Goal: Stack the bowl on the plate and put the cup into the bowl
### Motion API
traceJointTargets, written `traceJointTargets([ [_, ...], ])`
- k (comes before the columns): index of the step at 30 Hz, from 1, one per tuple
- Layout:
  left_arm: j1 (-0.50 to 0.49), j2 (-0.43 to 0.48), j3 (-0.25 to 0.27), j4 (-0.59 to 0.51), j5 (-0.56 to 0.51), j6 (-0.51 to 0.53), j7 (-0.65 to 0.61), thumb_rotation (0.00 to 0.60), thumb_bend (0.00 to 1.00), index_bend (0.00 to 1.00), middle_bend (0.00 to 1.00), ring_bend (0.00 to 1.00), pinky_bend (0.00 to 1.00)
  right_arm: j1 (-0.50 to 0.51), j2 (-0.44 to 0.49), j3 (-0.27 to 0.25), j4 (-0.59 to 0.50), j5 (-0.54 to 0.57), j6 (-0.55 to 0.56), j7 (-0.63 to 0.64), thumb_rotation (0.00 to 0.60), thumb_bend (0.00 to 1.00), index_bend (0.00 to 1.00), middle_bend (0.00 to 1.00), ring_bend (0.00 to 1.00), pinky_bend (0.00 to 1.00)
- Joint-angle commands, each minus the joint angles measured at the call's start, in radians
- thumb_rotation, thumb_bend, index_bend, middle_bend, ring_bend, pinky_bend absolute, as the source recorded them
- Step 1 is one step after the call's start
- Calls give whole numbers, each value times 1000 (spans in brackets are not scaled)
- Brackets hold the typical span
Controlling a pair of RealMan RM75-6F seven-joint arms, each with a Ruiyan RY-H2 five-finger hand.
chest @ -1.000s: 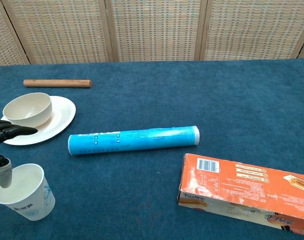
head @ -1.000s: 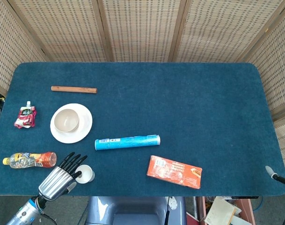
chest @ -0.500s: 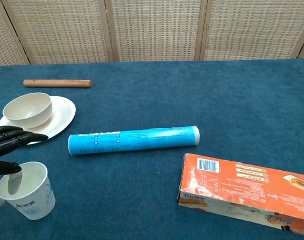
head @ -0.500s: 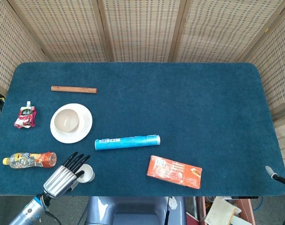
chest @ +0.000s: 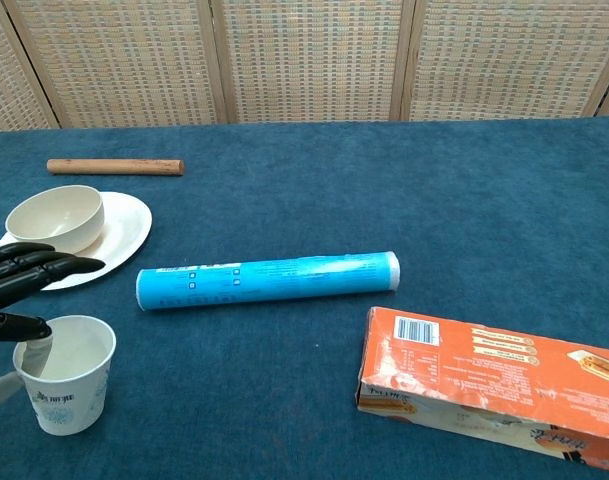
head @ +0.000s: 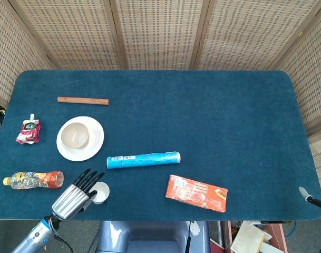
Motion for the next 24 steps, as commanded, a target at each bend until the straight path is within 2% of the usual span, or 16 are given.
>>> traceJointTargets([
  [1, -1, 6, -6, -4, -1, 7, -1, 600, 484, 587, 0, 0, 0, 0, 0, 0, 0, 1, 0, 0, 600, 170, 0, 0, 0, 0],
  [12, -14, 64, -79, -40, -54, 54, -34, 600, 484, 591, 0, 0, 0, -1, 1, 1, 3, 0, 2, 7, 600, 169, 0, 0, 0, 0],
  [15, -26, 79, -145, -20, -116, 72, -72, 600, 484, 591, 0, 0, 0, 0, 0, 0, 2, -1, 0, 2, 600, 170, 0, 0, 0, 0],
  [18, -39, 83, -174, -4, -141, 70, -87, 600, 485, 591, 0, 0, 0, 1, -1, -1, 1, -2, -1, -2, 600, 169, 0, 0, 0, 0],
  [21, -68, 81, -238, 25, -206, 53, -117, 600, 485, 591, 0, 0, 0, 1, -2, -1, -1, -2, 0, -7, 600, 169, 0, 0, 0, 0],
  [24, -91, 71, -274, 50, -252, 29, -135, 600, 485, 591, 0, 0, 0, 0, -1, 0, -2, 0, 1, -7, 600, 169, 0, 0, 0, 0],
])
